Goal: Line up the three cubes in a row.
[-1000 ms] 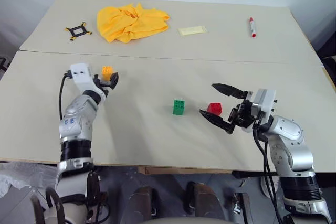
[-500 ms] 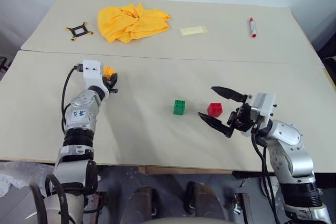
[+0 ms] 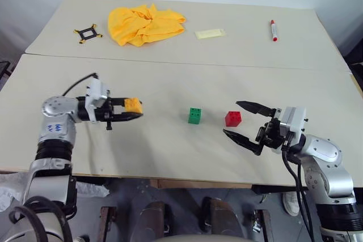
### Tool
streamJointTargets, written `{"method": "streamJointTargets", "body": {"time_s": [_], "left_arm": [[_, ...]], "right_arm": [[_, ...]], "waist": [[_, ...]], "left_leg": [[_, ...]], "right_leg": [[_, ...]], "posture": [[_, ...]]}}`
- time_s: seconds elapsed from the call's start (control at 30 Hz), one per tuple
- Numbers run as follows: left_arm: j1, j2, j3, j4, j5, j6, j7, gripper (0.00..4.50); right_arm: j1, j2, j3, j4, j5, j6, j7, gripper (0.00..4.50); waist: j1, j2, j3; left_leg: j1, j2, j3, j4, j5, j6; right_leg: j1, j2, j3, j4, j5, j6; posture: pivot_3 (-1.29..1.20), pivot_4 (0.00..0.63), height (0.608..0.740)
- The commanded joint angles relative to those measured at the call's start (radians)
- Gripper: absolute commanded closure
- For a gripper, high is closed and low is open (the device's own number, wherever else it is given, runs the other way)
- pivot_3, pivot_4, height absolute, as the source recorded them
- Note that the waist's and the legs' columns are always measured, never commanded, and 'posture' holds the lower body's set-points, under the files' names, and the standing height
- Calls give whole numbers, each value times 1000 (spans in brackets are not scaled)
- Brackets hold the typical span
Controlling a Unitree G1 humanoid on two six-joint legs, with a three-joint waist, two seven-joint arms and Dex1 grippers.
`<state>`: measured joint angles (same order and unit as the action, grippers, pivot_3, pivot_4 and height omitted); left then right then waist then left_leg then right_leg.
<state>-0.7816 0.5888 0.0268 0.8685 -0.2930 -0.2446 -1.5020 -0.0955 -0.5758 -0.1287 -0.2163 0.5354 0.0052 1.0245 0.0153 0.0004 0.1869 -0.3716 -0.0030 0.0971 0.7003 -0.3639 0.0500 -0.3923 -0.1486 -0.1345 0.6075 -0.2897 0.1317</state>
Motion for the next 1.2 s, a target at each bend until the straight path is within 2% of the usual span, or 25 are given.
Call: {"method": "streamJointTargets", "body": {"time_s": [0.03,0.27,0.67,0.73,0.93,1.2], "left_arm": [[-84,-31,-35,144,64,-118,-89,2973],[-204,-122,-73,342,166,-214,-30,2973],[-274,-157,-78,423,272,-201,8,2973],[-278,-158,-71,426,282,-197,29,2237],[-266,-147,-35,421,268,-219,32,487],[-251,-128,-11,418,275,-210,67,487]], "right_arm": [[17,-15,-34,-51,22,2,-1,0],[72,-26,-48,-102,23,20,-15,0],[142,-27,-62,-168,26,41,-40,0],[142,-27,-59,-171,26,44,-43,0],[133,-29,-58,-169,29,50,-41,0],[104,-25,-45,-150,25,56,-27,0]], "waist": [[0,0,0],[2,0,0],[5,-1,0],[5,-1,0],[6,-1,0],[6,-1,0]], "left_leg": [[0,-1,0,0,0,0],[0,-1,0,-1,0,0],[-1,0,0,-1,0,1],[-1,0,0,-1,0,1],[-1,1,0,0,0,1],[-1,1,0,0,0,1]], "right_leg": [[0,0,0,0,0,0],[0,0,-1,0,0,0],[-1,0,0,0,0,0],[-1,0,0,0,0,0],[-1,0,0,0,0,0],[-1,0,0,0,0,0]], "posture": [[0,150,740],[0,150,740],[0,150,740],[0,150,740],[0,150,740],[0,150,740]]}}
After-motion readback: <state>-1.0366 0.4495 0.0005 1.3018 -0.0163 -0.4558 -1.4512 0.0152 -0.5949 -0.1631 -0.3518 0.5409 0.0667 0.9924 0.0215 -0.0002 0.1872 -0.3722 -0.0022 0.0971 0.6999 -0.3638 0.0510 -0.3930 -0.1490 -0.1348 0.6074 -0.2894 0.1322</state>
